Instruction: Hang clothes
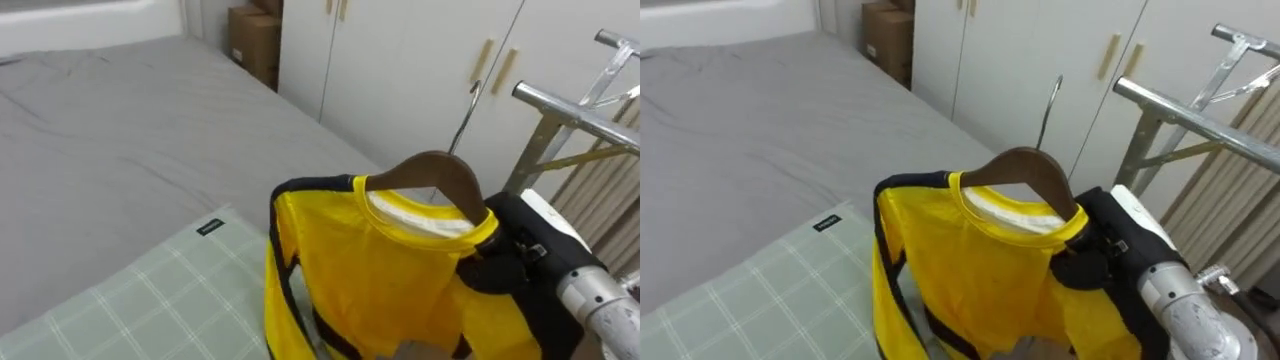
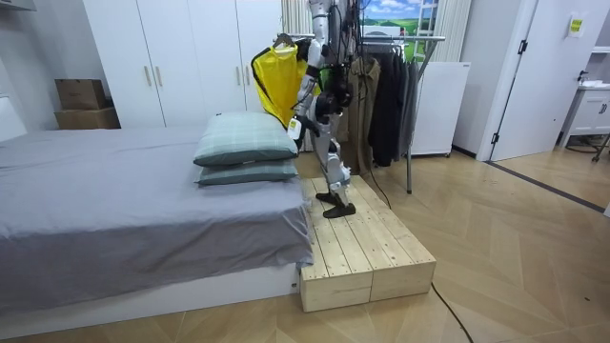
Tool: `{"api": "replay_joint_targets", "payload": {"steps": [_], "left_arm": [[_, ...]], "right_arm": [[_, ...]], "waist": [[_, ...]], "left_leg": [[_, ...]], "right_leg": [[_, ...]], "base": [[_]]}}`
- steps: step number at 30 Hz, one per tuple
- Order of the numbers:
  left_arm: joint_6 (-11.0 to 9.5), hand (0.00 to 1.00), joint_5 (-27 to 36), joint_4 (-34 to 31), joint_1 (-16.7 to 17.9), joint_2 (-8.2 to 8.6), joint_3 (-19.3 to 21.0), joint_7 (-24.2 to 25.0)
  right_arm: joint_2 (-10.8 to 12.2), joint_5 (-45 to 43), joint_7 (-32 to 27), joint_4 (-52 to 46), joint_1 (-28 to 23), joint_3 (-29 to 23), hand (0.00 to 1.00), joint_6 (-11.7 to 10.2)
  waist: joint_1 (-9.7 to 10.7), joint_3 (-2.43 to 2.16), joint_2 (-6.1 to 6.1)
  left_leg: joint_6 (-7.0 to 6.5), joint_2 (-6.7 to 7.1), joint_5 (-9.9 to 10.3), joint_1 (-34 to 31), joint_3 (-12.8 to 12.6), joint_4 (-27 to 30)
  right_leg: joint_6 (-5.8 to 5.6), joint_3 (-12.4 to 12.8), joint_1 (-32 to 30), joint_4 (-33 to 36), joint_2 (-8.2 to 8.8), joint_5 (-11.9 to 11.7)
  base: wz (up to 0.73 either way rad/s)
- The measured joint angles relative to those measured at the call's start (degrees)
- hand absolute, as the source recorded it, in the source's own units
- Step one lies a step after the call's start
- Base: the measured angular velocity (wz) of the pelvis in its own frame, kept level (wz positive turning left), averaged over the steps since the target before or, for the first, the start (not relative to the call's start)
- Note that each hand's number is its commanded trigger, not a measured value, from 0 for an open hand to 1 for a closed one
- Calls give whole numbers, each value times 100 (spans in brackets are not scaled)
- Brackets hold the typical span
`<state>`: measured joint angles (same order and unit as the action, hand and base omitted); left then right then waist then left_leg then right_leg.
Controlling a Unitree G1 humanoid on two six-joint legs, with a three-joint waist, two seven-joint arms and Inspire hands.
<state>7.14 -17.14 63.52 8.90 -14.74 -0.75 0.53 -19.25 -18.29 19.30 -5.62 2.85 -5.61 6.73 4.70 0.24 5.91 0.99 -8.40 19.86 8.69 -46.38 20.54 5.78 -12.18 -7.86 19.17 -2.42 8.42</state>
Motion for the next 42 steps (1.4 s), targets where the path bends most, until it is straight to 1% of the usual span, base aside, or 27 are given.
{"api": "replay_joint_targets", "payload": {"steps": [1, 2, 3, 4, 5, 6, 8, 9, 10, 11, 12, 13, 14, 15, 16, 17, 20, 23, 25, 27, 28, 30, 33, 34, 36, 40, 42], "left_arm": [[12, 0, 1, 2, 26, -21, 20, -2], [18, 0, 18, 4, 87, -16, 31, -9], [25, 0, 27, 4, 123, -6, 44, -13], [47, 0, 32, 3, 189, 29, 53, -32], [106, 0, 24, -1, 200, 38, 64, -43], [122, 0, 28, -3, 192, 48, 63, -49], [154, 0, -17, -36, 164, 116, 50, -128], [167, 0, -67, -70, 165, 144, 54, -137], [171, 0, -108, -132, 167, 209, 59, -163], [179, 0, -108, -140, 178, 273, 63, -191], [193, 0, -107, -142, 190, 309, 63, -213], [266, 0, -96, -136, 192, 347, 60, -220], [406, 0, -92, -132, 196, 375, 62, -220], [467, 0, -87, -132, 195, 383, 61, -220], [560, 0, -47, -130, 189, 372, 89, -224], [622, 0, -43, -124, 189, 378, 152, -224], [633, 0, -44, -42, 191, 437, 179, -223], [643, 0, -44, -15, 192, 464, 172, -223], [665, 0, -45, -8, 191, 468, 173, -223], [666, 0, -46, 5, 190, 468, 196, -223], [665, 0, -46, 46, 190, 477, 252, -223], [669, 0, -49, 127, 194, 488, 292, -222], [683, 0, -49, 138, 194, 488, 330, -221], [712, 0, -49, 146, 194, 488, 343, -221], [759, 0, -48, 165, 194, 491, 404, -221], [802, 0, -54, 175, 194, 503, 467, -222], [810, 0, -56, 182, 194, 509, 515, -223]], "right_arm": [[-3, 0, 1, -2, 0, -2, 100, 1], [-4, 26, 0, -3, 0, -1, 100, 1], [-5, 45, 0, -3, 0, 0, 100, 1], [-3, 79, -1, -5, 0, 4, 100, 1], [-4, 247, -2, -4, -5, 6, 100, 5], [-7, 308, -21, -4, -5, 17, 100, 5], [-11, 326, -182, -5, -4, 96, 100, 6], [-12, 323, -203, -6, -1, 97, 100, 7], [-35, 283, -246, -6, 9, 106, 100, 13], [-66, 244, -302, -6, 10, 141, 100, 26], [-89, 241, -331, -5, 9, 170, 100, 36], [-103, 254, -403, -5, 13, 248, 100, 39], [-100, 251, -475, -3, 13, 363, 100, 43], [-94, 249, -508, -3, 13, 406, 100, 42], [-42, 244, -554, -1, 6, 450, 100, 43], [-24, 222, -581, -5, 4, 442, 100, 43], [-24, 238, -753, -7, 5, 261, 100, 77], [-24, 225, -896, -16, 8, 149, 100, 92], [-24, 203, -935, -31, 8, 148, 100, 92], [-24, 202, -937, -48, 8, 152, 100, 92], [-24, 184, -937, -45, 8, 152, 100, 92], [-17, 128, -939, -38, 8, 154, 100, 92], [-7, 73, -994, -29, 8, 155, 100, 96], [41, 73, -994, -29, 8, 156, 100, 97], [130, 79, -994, -29, 7, 157, 100, 97], [141, 60, -1000, -27, 7, 156, 100, 96], [141, 53, -999, -28, 7, 155, 100, 96]], "waist": [[-43, -2, 29], [-93, -5, 31], [-161, -1, 24], [-267, 13, -20], [-276, 15, -4], [-268, 16, 16], [-311, -5, 118], [-342, -3, 125], [-410, 8, 114], [-477, 14, 98], [-508, 12, 79], [-550, 17, 62], [-564, 14, 26], [-523, 7, -11], [-378, 22, -32], [-272, 9, -11], [-189, 9, -6], [-199, 16, -21], [-199, 33, -47], [-256, 37, -55], [-357, 39, -57], [-441, 60, -87], [-411, 93, -133], [-406, 94, -131], [-365, 93, -121], [-339, 96, -125], [-341, 96, -125]], "left_leg": [[13, -108, 7, -21, -56, 354], [12, -221, 6, -72, 43, 801], [13, -288, 0, -104, 188, 1027], [9, -390, -15, -185, 617, 1440], [-39, -394, -93, -396, 1203, 1826], [-54, -367, -127, -530, 1466, 1938], [-69, 69, -53, -946, 2662, 1773], [-67, 167, -53, -1068, 2883, 1687], [-53, 360, -63, -1288, 3298, 1358], [-24, 503, -103, -1413, 3596, 882], [-31, 543, -141, -1458, 3716, 641], [-32, 611, -292, -1554, 3948, 222], [-6, 625, -549, -1586, 4096, 83], [-42, 630, -627, -1565, 4143, 67], [-121, 626, -796, -1544, 4167, 52], [-130, 624, -813, -1549, 4070, 6], [-207, 679, -857, -1540, 3963, -116], [-215, 696, -855, -1539, 3858, -187], [-229, 653, -828, -1539, 3803, -194], [-226, 628, -822, -1525, 3654, -288], [-222, 597, -822, -1474, 3509, -349], [-191, 552, -776, -1356, 3322, -395], [-162, 517, -733, -1309, 3165, -424], [-157, 517, -731, -1292, 3095, -452], [-140, 504, -741, -1269, 3052, -510], [-116, 481, -751, -1191, 2932, -609], [-102, 474, -743, -1191, 2923, -615]], "right_leg": [[40, 131, 10, 74, -20, 96], [35, 329, 42, 118, -86, 186], [41, 456, 49, 164, -137, 215], [97, 624, 100, 219, -247, 239], [145, 820, 121, 288, -334, 268], [160, 957, 178, 283, -383, 267], [188, 1366, 202, 159, -427, 166], [201, 1477, 204, 118, -442, 108], [188, 1715, 202, 30, -493, 11], [170, 1995, 187, -8, -546, -92], [145, 2140, 185, -39, -586, -110], [122, 2422, 174, -74, -661, -138], [71, 2571, 174, -81, -723, -208], [52, 2641, 168, -92, -775, -221], [72, 2667, 150, -111, -814, -249], [62, 2678, 101, -111, -795, -244], [5, 2829, 32, -167, -758, -233], [7, 2919, 9, -247, -763, -245], [8, 2937, -12, -256, -771, -238], [7, 3010, -80, -247, -792, -235], [13, 2979, -127, -244, -791, -238], [20, 2745, -129, -253, -756, -230], [-43, 2894, -124, -268, -822, -180], [-35, 2986, -123, -299, -858, -186], [-4, 3023, -122, -363, -879, -222], [116, 3104, -122, -376, -914, -291], [141, 3143, -122, -382, -936, -299]], "base": [[-48], [-64], [-89], [-95], [-84], [-67], [-78], [-97], [-111], [-118], [-128], [-131], [-121], [-83], [-35], [-26], [-16], [-13], [-15], [-37], [-62], [-62], [-32], [-31], [-23], [-12], [-9]]}}
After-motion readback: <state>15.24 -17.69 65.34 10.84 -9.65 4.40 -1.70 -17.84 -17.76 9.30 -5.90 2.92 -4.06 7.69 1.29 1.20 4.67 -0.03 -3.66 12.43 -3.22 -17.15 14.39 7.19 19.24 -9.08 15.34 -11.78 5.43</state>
